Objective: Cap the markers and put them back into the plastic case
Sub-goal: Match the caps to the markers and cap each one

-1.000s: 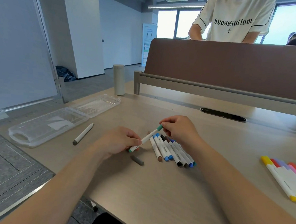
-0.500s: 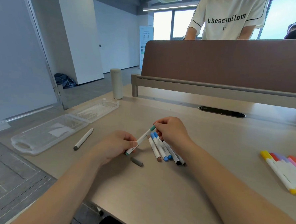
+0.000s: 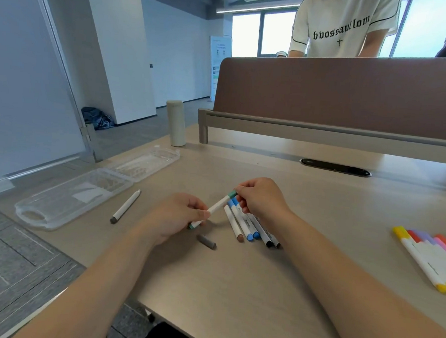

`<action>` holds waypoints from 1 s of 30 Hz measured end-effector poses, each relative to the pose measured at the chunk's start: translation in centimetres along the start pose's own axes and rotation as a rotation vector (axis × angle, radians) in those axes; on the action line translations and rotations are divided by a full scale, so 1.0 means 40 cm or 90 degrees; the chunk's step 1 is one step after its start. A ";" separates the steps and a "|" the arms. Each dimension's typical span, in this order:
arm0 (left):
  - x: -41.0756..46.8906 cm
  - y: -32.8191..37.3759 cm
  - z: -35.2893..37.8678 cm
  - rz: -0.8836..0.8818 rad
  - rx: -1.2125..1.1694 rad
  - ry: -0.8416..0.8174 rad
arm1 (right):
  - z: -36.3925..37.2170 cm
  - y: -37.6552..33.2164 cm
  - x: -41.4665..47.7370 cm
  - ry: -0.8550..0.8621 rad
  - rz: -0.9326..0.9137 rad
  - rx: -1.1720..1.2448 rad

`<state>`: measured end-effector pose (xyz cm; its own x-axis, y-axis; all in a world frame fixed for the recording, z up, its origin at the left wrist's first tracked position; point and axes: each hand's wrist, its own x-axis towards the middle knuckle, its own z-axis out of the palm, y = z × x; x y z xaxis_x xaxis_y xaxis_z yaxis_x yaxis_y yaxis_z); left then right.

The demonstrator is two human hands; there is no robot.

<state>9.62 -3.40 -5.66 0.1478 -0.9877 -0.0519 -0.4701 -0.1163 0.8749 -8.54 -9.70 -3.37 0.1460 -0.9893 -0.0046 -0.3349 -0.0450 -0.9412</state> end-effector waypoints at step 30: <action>0.002 0.091 0.044 -0.079 0.115 0.106 | 0.002 -0.014 -0.046 -0.051 -0.124 -0.214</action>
<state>6.38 -4.08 -3.31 0.3483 -0.9354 -0.0606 -0.5847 -0.2673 0.7660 -8.55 -7.83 -2.86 0.3053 -0.9441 0.1243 -0.5779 -0.2875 -0.7638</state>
